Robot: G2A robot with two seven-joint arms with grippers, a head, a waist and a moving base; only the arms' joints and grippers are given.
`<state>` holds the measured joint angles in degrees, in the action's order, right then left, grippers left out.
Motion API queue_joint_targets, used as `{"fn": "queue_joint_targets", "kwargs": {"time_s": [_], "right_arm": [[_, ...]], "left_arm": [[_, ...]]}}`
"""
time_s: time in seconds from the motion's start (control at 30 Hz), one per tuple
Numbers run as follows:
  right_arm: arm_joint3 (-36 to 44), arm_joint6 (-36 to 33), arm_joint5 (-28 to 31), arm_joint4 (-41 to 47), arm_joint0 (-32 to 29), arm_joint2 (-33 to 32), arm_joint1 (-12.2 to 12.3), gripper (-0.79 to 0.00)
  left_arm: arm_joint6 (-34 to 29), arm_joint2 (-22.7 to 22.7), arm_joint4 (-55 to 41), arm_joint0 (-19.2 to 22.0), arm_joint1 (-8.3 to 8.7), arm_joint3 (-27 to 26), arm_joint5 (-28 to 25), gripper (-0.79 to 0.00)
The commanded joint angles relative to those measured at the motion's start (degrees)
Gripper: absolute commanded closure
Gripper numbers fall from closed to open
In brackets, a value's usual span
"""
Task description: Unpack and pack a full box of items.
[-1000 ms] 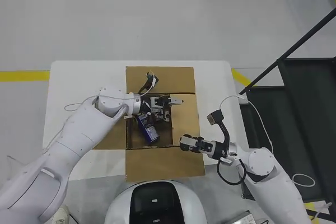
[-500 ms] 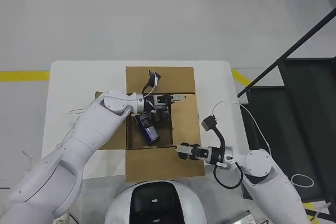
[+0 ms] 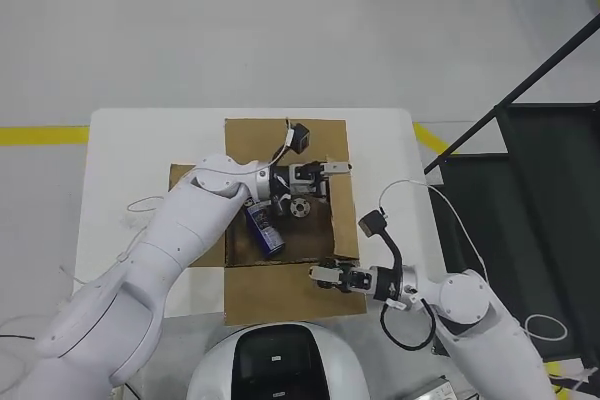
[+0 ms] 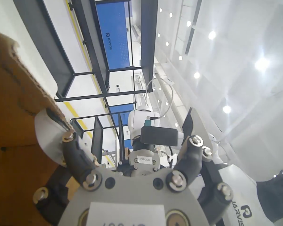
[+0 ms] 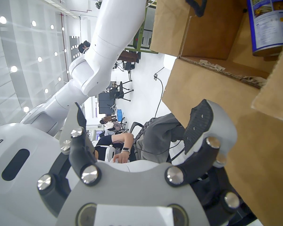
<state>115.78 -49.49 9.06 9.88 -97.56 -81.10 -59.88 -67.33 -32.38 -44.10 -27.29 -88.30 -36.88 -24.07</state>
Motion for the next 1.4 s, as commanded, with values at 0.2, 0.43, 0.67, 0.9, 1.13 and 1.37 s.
{"fn": "queue_joint_targets", "kwargs": {"time_s": [0.2,0.43,0.67,0.9,1.13,1.37], "right_arm": [[-0.13,9.48,0.40,-0.99,-4.71,-6.28,0.21,-0.785],[-3.76,14.78,2.76,2.00,-7.27,-9.59,0.05,-0.785],[-9.82,22.89,8.32,4.89,-4.87,-7.98,-0.84,-0.785],[-17.39,29.87,8.64,0.81,-0.16,-3.45,-1.84,-0.785],[-21.80,31.15,8.69,0.76,2.50,-0.79,-2.51,-0.785],[-23.32,28.03,4.47,-0.16,4.75,0.98,-2.74,-0.785]], "left_arm": [[-5.38,-0.95,-1.44,0.79,-1.50,3.85,-0.30,-0.785],[-9.30,-5.03,-0.91,1.95,0.48,7.47,-0.86,-0.785],[-12.00,-9.19,4.61,0.04,4.77,3.48,-0.88,-0.785],[-12.29,-16.07,10.55,-7.27,10.54,-8.77,1.88,-0.785],[-11.69,-24.41,14.11,-16.91,15.33,-24.24,9.65,-0.785],[-10.96,-30.15,14.95,-22.94,17.75,-34.03,14.10,-0.785]]}}
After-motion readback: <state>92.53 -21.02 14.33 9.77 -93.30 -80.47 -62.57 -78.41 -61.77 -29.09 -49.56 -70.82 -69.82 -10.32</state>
